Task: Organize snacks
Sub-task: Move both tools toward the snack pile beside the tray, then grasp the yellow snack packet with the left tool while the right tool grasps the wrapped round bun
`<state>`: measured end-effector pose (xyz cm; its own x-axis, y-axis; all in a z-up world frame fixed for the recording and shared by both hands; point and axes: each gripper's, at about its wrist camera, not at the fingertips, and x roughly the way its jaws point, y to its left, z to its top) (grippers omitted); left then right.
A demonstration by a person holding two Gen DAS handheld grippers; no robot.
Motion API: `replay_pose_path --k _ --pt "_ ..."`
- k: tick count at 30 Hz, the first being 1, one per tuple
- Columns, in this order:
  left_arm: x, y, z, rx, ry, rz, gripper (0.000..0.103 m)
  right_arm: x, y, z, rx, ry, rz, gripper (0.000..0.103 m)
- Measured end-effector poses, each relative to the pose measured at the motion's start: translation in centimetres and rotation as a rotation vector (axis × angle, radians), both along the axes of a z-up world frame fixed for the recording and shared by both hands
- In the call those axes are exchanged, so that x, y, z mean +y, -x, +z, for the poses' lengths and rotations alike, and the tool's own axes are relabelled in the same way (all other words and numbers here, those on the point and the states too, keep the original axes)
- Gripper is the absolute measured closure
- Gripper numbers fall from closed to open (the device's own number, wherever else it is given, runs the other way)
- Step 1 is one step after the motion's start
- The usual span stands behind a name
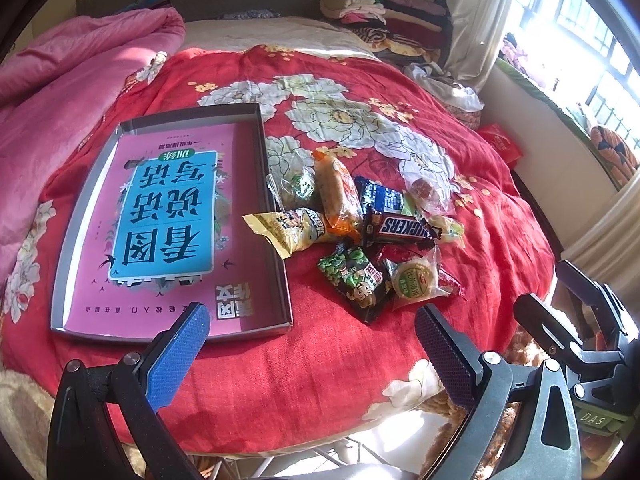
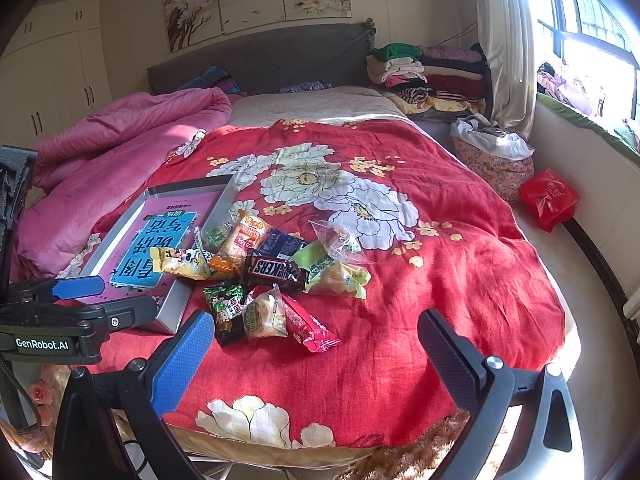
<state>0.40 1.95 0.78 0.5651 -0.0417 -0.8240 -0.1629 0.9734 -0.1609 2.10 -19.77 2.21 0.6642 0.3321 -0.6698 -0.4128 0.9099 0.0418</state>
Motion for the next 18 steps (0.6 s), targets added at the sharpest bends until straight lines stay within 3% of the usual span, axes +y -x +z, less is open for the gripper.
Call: replay_pose_path --k 11,18 --pt "3.5 -1.9 -1.2 0.026 0.026 0.063 0.001 1.0 -0.7 -1.2 0.026 0.020 0.039 0.000" --pt "3.9 -3.8 -1.6 0.012 0.015 0.029 0.001 2.4 -1.4 -2.3 0.033 0.045 0.076 0.000"
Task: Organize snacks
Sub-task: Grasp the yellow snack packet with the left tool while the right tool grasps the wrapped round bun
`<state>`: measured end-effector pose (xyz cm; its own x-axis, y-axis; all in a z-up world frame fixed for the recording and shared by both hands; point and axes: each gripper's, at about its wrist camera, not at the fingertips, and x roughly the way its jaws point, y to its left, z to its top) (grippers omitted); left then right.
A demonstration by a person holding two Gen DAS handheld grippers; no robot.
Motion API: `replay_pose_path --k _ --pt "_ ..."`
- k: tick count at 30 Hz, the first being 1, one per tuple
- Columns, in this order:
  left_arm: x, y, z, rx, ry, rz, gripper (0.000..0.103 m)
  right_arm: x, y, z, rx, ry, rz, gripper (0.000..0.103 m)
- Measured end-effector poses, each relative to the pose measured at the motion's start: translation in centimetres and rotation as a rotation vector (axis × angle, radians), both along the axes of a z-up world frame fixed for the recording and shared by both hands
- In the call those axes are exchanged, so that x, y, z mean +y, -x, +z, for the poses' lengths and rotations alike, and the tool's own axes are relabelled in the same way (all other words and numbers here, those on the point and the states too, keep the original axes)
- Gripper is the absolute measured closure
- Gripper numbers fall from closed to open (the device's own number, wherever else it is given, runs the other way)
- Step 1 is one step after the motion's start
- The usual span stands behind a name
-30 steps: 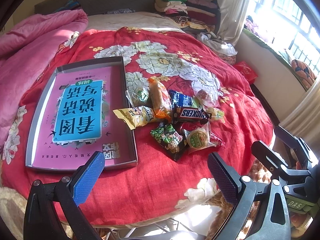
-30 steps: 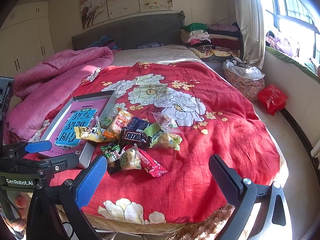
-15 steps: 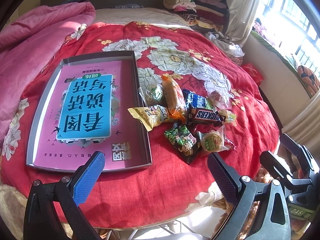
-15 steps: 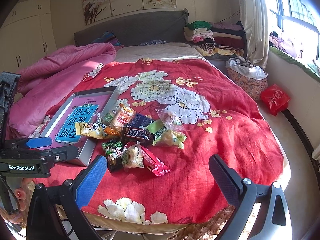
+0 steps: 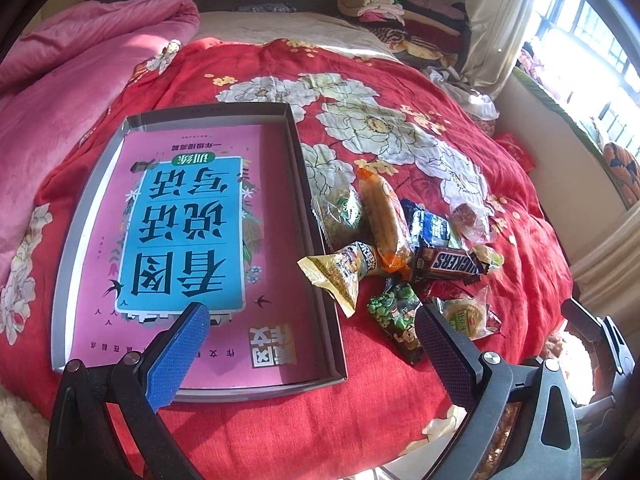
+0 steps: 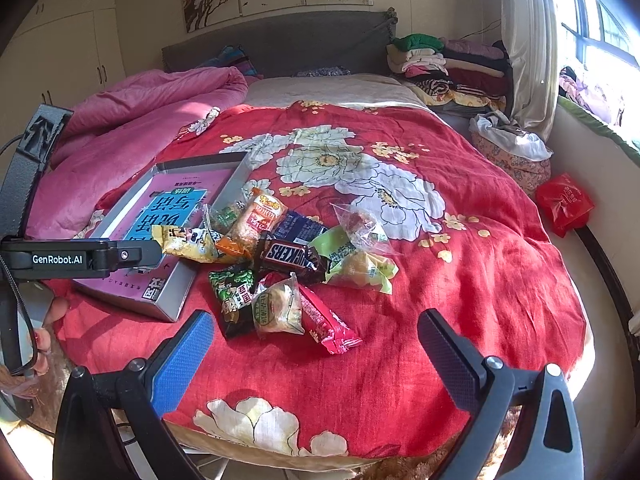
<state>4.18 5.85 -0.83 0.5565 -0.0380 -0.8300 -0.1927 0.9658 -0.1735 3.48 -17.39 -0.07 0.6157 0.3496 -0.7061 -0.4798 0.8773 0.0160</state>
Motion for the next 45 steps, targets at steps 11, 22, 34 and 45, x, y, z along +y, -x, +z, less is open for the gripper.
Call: replay_pose_path --k 11,22,34,45 --pt "-0.3 -1.9 -1.1 -0.006 0.000 -0.035 0.001 3.6 -0.8 -2.9 -0.027 0.158 0.080 0.001" --pt "-0.5 -2.7 -1.7 -0.018 -0.008 -0.077 0.009 6.4 -1.3 -5.2 -0.041 0.255 0.137 0.036" --pt "0.2 -3.4 -2.4 -0.020 0.033 -0.102 0.039 6.0 -2.2 -5.6 -0.029 0.249 0.120 0.060" --pt "-0.2 -3.4 -2.6 -0.014 0.071 -0.167 0.080 5.1 -2.2 -4.3 -0.035 0.171 0.111 0.062"
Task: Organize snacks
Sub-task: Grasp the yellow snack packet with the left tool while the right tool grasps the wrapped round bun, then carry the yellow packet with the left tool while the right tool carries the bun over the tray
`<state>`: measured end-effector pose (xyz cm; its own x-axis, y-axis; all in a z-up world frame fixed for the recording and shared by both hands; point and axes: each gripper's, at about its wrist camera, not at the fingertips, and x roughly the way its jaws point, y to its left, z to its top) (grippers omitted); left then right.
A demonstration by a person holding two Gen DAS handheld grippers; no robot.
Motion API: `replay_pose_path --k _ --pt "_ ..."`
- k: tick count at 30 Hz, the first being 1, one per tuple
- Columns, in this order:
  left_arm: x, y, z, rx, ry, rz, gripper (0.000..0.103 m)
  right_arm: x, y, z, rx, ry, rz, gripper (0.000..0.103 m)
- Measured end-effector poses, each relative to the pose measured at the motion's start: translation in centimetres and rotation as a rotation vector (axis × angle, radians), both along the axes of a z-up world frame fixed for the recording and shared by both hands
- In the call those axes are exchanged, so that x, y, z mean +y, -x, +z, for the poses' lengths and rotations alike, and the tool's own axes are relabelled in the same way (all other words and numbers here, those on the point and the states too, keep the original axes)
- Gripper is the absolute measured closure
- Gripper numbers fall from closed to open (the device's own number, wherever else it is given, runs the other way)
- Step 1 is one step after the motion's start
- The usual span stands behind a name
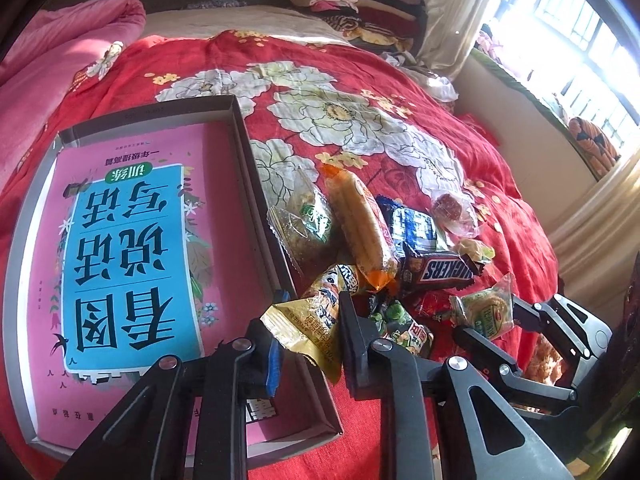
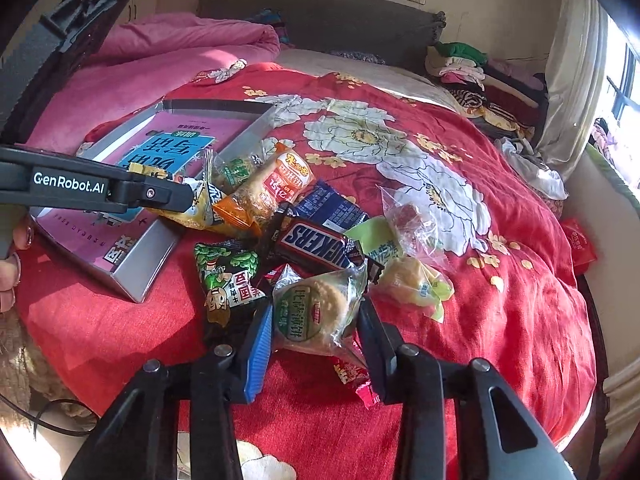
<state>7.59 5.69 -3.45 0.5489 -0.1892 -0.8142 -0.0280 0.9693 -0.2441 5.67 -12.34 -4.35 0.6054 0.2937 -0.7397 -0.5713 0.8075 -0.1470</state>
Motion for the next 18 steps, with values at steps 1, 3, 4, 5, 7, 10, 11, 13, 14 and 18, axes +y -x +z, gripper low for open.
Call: replay_pose_path --k 1,3,4,5,7,10,11,13,14,18 --pt "0.0 0.1 0.0 -0.005 0.006 -0.005 0.081 -0.1 0.0 0.2 -0.001 -0.009 0.001 0.062" --pt "0.3 0.2 0.2 -0.016 0.026 -0.010 0.082 -0.3 0.1 0.4 0.002 -0.030 0.003 0.062" --pt "0.5 0.2 0.4 -0.024 0.039 -0.010 0.083 -0.4 0.1 0.6 0.005 -0.040 0.002 0.062" --pt "0.7 0.3 0.5 -0.031 0.046 -0.012 0.084 -0.5 0.0 0.7 0.006 -0.047 -0.004 0.062" --pt "1.0 0.5 0.9 -0.047 0.053 -0.007 0.086 -0.7 0.0 0.9 0.004 -0.056 -0.016 0.062" --pt "1.5 0.8 1.4 -0.065 0.070 -0.007 0.087 -0.9 0.1 1.2 -0.004 -0.063 -0.030 0.062" --pt "1.7 0.9 1.6 -0.071 0.075 -0.004 0.087 -0.9 0.1 1.3 -0.006 -0.064 -0.033 0.062" --pt "2.0 1.2 2.0 -0.084 0.085 -0.006 0.087 -0.9 0.2 1.5 -0.012 -0.064 -0.033 0.062" --pt "2.1 1.3 2.3 -0.089 0.086 -0.005 0.088 -0.9 0.2 1.6 -0.013 -0.068 -0.033 0.062" --pt "2.6 2.0 3.1 -0.106 0.087 0.004 0.089 -0.5 0.6 2.3 -0.029 -0.078 -0.020 0.062"
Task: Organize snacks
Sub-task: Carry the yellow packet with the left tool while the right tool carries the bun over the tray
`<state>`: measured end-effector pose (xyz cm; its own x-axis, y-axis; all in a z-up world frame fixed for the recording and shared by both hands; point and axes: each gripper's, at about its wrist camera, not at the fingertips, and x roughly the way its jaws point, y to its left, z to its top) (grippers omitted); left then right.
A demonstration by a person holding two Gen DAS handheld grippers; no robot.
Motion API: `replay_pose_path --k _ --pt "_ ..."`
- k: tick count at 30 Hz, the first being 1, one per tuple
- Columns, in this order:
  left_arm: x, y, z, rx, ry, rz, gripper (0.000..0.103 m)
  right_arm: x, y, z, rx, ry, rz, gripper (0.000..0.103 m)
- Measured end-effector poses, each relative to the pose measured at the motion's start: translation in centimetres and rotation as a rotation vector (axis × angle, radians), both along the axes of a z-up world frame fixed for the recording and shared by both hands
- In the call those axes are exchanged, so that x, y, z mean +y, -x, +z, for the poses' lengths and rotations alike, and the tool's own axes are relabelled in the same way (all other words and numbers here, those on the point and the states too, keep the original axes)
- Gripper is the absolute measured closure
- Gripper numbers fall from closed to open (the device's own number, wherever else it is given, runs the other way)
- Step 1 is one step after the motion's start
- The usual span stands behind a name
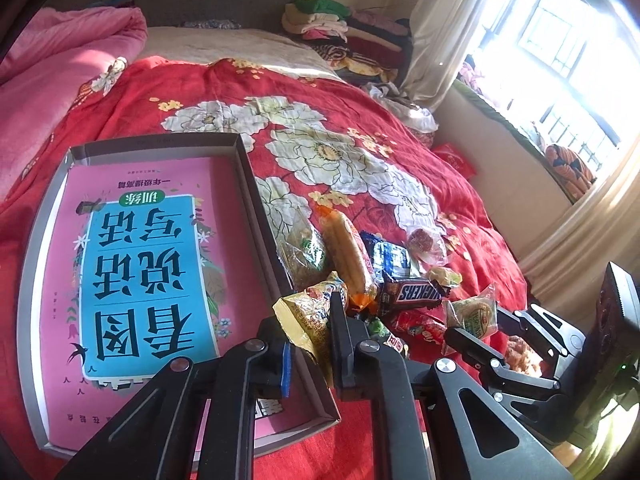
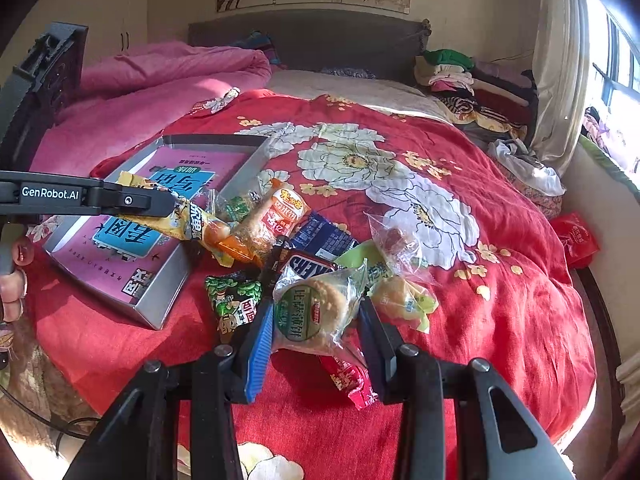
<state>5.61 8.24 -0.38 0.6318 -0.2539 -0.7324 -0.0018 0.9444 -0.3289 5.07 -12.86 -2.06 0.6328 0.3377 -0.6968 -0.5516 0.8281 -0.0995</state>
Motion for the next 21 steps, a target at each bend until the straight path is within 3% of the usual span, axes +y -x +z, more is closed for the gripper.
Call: replay_pose_path --k 14,21 --pt "4.9 3.4 1.8 -0.021 0.001 0.116 0.090 4.5 1.9 2.3 -0.063 -0.018 0.135 0.062" --pt "8.2 5.5 1.6 -0.007 0.009 0.189 0.090 7.8 2.9 2.6 -0.044 -0.045 0.225 0.062"
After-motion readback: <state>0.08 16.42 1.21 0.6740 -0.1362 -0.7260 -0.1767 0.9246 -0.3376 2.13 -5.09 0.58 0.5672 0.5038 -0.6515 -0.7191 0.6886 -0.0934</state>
